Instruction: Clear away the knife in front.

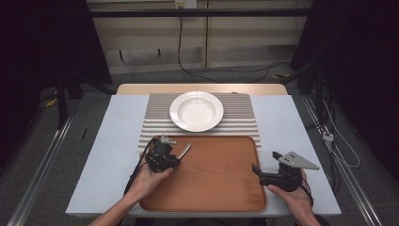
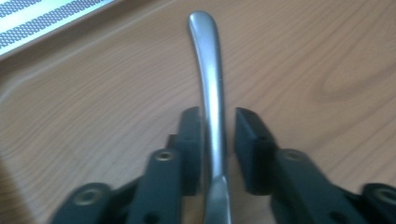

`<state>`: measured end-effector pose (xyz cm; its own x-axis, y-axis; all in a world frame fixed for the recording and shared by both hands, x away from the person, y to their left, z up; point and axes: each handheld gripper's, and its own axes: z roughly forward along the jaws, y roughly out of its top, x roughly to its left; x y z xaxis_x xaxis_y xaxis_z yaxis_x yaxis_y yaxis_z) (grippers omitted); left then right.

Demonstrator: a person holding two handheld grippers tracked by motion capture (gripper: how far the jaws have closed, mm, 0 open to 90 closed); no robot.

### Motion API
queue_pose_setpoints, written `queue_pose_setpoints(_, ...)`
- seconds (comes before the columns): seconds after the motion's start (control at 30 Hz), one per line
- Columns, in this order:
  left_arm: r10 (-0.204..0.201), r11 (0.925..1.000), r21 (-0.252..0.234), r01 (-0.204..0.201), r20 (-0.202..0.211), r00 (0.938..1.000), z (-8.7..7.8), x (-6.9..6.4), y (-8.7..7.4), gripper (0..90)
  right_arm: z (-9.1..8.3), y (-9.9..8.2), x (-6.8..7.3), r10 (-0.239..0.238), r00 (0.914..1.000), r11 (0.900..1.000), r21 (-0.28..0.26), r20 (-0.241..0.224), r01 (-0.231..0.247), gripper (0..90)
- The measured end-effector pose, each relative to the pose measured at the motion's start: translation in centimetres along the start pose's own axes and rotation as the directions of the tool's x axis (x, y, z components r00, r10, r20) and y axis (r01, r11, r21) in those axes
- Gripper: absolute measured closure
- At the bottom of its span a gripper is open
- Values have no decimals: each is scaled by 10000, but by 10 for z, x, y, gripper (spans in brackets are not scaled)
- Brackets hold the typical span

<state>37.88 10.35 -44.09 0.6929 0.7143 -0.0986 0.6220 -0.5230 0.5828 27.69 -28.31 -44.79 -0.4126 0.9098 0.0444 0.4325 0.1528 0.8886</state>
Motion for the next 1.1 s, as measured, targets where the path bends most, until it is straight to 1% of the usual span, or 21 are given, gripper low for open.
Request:
queue_pose_setpoints(0.07,-111,9998,-172,111,-20,9999,0,2,-1,620,0,0,0,43,10000,10000,23,-3,-43,80)
queue_pose_setpoints(0.2,78,9994,-327,-77,17,10000,0,6,0,430,0,0,0,64,10000,10000,-2,-14,-64,80)
queue_pose_setpoints(0.23,37,9990,-436,-46,-209,9998,1,4,0,378,-1,0,0,37,10000,10000,-13,-27,-37,80)
queue_pose_setpoints(0.27,37,9990,-436,-46,-209,9998,1,4,0,329,-1,0,0,37,10000,10000,-13,-27,-37,80)
queue_pose_setpoints(0.3,423,9975,-535,-452,-535,9977,1,3,1,291,-1,0,0,30,10000,10000,25,14,-30,80)
queue_pose_setpoints(0.33,561,9965,-591,-594,-572,9968,1,4,1,279,0,0,0,1,10000,10000,52,13,-1,80)
queue_pose_setpoints(0.43,448,9960,-755,-486,-510,9977,1,6,2,232,1,0,0,3,10000,10000,40,3,-3,79)
queue_pose_setpoints(0.47,438,9957,-791,-478,-518,9977,1,7,3,174,1,0,-1,-2,10000,10000,48,-18,2,79)
queue_pose_setpoints(0.5,471,9955,-796,-513,-528,9975,0,8,3,184,1,0,-1,10,10000,10000,42,-31,-10,79)
queue_pose_setpoints(0.57,412,9899,-1332,-479,-520,9978,-5,8,4,175,1,0,-1,50,10000,10000,39,-36,-50,79)
queue_pose_setpoints(0.67,486,9829,-1754,-554,-430,9979,-14,5,6,171,2,0,-1,67,10000,10000,39,-58,-66,79)
queue_pose_setpoints(0.7,509,9804,-1889,-556,-294,9983,-16,4,6,172,2,0,-1,66,10000,10000,53,-67,-66,79)
queue_pose_setpoints(0.73,687,9791,-1933,-632,219,9974,-17,3,6,171,2,0,-1,66,10000,10000,38,-58,-66,79)
queue_pose_setpoints(0.77,765,9775,-2002,-670,403,9963,-17,2,6,174,2,0,-1,62,10000,10000,36,-58,-62,79)
queue_pose_setpoints(0.83,820,9771,-2003,-719,424,9957,-17,0,6,216,2,0,-1,74,10000,10000,19,-32,-74,79)
queue_pose_setpoints(0.87,974,9768,-1961,-859,498,9940,-17,-2,7,265,1,0,-1,51,10000,10000,21,-26,-51,79)
queue_pose_setpoints(0.9,1121,9685,-2309,-932,701,9912,-18,-6,6,352,1,0,-1,37,10000,10000,31,-28,-36,79)
queue_pose_setpoints(0.97,1238,9707,-2169,-1035,820,9889,-17,-7,7,474,1,0,-1,27,10000,10000,1,-13,-27,79)
queue_pose_setpoints(1.0,1199,9681,-2325,-932,1032,9874,-17,-10,6,596,1,1,-1,30,10000,10000,-6,-23,-30,79)
queue_pose_setpoints(1.07,1157,9719,-2182,-888,1139,9867,-16,-11,7,707,1,1,0,8,10000,10000,26,4,-8,79)
queue_pose_setpoints(1.1,1174,9719,-2176,-900,1165,9862,-15,-11,7,707,1,1,0,8,10000,10000,26,4,-8,79)
